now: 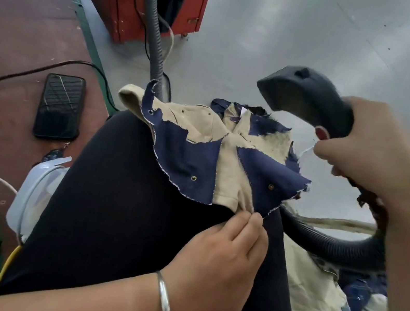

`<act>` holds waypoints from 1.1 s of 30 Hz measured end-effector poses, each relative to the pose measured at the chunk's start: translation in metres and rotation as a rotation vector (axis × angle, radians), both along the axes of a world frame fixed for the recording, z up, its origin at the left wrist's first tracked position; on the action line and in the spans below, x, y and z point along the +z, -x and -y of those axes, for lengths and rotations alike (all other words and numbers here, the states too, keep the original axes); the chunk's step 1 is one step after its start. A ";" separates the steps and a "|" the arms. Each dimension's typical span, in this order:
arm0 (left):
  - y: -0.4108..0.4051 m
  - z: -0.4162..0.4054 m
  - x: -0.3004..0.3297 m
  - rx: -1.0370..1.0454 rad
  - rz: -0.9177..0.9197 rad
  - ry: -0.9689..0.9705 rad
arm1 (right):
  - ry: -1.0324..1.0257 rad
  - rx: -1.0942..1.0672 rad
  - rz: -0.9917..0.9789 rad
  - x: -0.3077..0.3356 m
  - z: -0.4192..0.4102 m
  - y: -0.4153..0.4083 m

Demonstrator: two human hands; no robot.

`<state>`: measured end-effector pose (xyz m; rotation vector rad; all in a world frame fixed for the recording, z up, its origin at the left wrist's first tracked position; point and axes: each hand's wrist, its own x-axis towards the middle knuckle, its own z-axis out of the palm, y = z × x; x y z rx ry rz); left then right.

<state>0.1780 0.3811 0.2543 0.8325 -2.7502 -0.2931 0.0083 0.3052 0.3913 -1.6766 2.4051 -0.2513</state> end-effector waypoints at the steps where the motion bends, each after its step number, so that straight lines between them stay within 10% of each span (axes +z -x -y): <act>1: 0.000 0.000 -0.001 0.006 -0.006 -0.006 | 0.024 0.005 0.022 0.009 -0.012 0.004; 11: 0.006 -0.001 -0.004 -0.013 -0.030 -0.044 | -0.372 0.126 -0.269 0.008 -0.071 -0.012; 22: 0.006 0.003 0.012 0.004 0.027 -0.087 | -0.131 0.002 -0.046 -0.027 0.013 0.009; 33: 0.038 0.028 0.035 0.111 0.254 0.097 | -0.049 -0.049 0.064 -0.013 -0.094 0.065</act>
